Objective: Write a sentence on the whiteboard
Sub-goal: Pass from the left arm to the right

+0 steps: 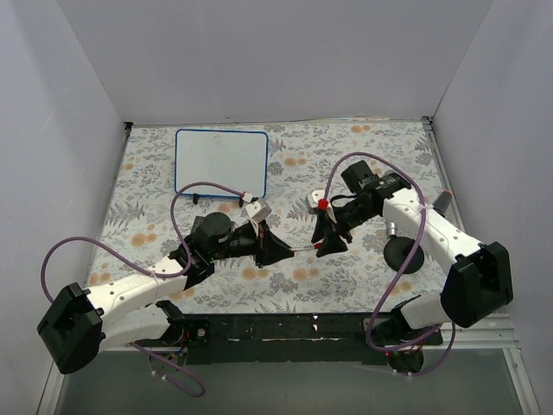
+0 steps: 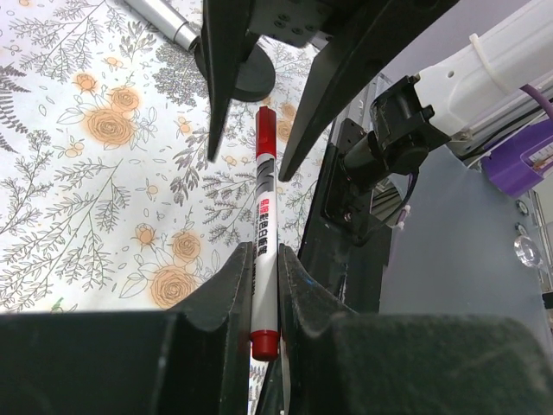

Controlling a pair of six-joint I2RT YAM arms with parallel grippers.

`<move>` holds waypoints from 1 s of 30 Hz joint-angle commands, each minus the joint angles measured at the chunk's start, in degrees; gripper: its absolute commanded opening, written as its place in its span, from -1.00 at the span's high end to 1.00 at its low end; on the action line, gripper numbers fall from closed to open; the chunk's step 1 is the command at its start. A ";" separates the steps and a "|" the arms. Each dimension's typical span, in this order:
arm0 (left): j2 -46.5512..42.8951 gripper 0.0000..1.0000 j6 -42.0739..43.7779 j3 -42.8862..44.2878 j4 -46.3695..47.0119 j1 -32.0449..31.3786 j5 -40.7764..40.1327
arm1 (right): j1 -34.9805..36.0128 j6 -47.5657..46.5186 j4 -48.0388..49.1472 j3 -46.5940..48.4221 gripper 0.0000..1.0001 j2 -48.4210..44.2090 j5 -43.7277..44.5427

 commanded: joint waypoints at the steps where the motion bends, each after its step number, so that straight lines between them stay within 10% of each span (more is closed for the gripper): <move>1: -0.90 1.00 2.37 -0.25 1.78 -0.22 -0.38 | 1.74 0.93 -4.26 2.77 0.10 1.24 -3.20; 3: -1.08 1.00 2.98 -0.34 1.60 -0.22 -0.29 | 2.18 0.93 -4.70 2.77 0.35 2.12 -3.20; 17: -2.05 1.00 6.50 -0.25 0.19 -0.22 0.06 | 4.21 2.95 -5.41 4.44 0.37 4.76 -7.68; 24: -1.78 1.00 5.71 -0.78 2.30 -0.22 1.03 | 5.61 2.60 -6.20 4.97 0.91 5.64 -8.30; 30: -2.13 0.03 -0.69 -3.50 10.38 -0.13 1.47 | 5.88 1.29 -6.90 5.23 0.97 4.94 -7.24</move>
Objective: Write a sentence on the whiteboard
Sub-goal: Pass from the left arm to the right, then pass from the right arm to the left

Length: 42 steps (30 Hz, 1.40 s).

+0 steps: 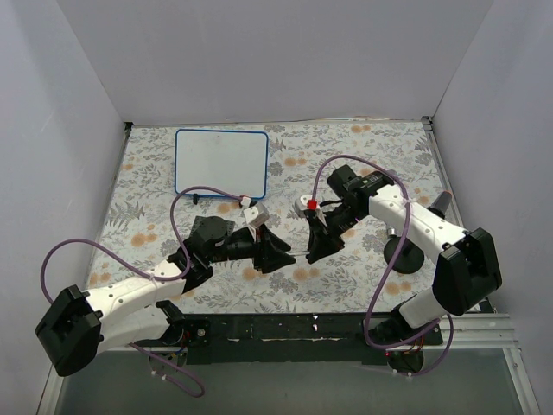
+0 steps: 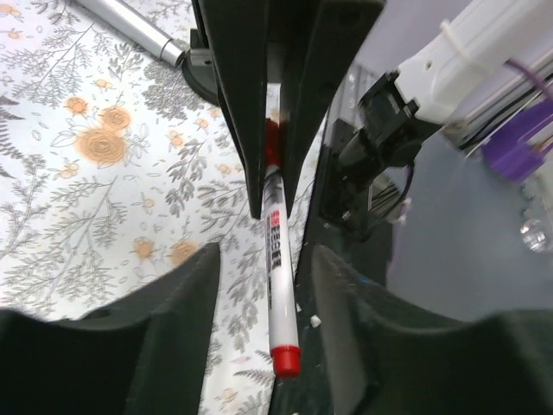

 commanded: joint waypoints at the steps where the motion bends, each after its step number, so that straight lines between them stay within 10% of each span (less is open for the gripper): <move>1: -0.78 -0.13 -7.05 -2.97 8.70 -0.06 0.16 | 0.98 -1.18 -2.18 2.63 0.97 -0.74 -2.74; 3: -0.52 -0.43 -8.74 -3.77 11.70 -0.06 1.03 | 0.98 -2.68 -3.32 2.90 0.97 -0.92 -3.00; 13: 3.70 -0.47 -12.79 -1.23 10.82 -0.06 3.59 | 1.33 -2.42 -3.15 3.42 0.97 0.13 -1.77; 26: 1.95 -0.16 -26.24 -11.68 29.27 -0.06 -4.50 | 1.25 4.96 2.91 2.37 0.97 -0.22 -1.25; 42: 1.68 0.01 -24.84 -10.90 29.37 -0.06 -6.17 | 1.33 5.76 4.06 1.14 0.97 0.49 -0.54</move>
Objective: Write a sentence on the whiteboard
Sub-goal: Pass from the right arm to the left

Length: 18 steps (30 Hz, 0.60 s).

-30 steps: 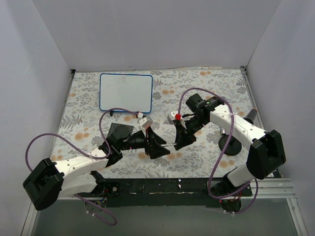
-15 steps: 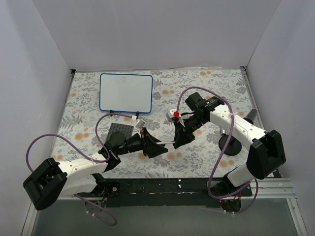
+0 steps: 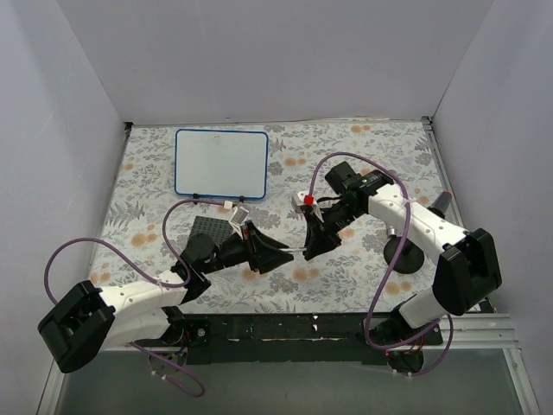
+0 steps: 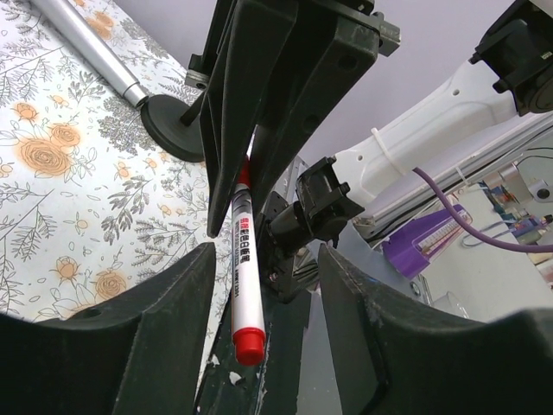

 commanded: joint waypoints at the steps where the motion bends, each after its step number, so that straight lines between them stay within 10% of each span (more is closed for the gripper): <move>1: 0.09 0.05 1.20 1.30 0.35 0.00 -0.38 | 0.37 0.53 0.71 0.05 0.97 0.57 -0.80; 18: 0.18 0.20 1.29 1.66 -0.89 -0.17 -1.61 | 0.37 1.24 1.50 0.13 0.97 1.45 -1.33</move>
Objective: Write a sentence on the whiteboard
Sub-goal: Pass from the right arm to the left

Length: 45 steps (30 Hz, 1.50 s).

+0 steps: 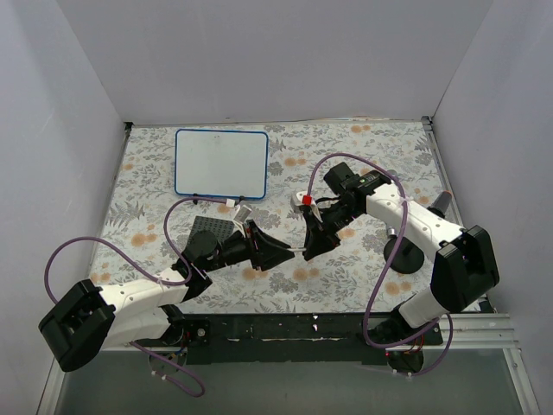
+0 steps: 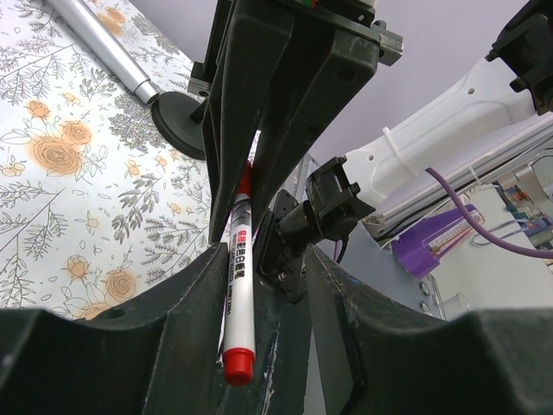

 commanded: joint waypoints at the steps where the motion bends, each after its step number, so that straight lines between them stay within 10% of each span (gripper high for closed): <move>1: -0.46 0.20 -0.29 -0.12 2.32 -0.17 -1.37 | 0.37 0.60 0.81 0.44 0.97 0.45 -1.66; 16: -0.02 0.07 19.04 13.85 -30.01 -0.09 8.82 | 1.86 -5.99 -3.41 -0.09 0.97 0.27 1.33; 29: 3.06 0.02 21.51 16.58 -33.98 -0.09 12.17 | 2.66 -6.69 -4.38 0.44 0.97 0.27 1.33; 45: 1.39 0.09 12.02 8.67 -17.97 -0.09 10.50 | 2.57 -4.58 -2.89 0.44 0.97 0.62 0.01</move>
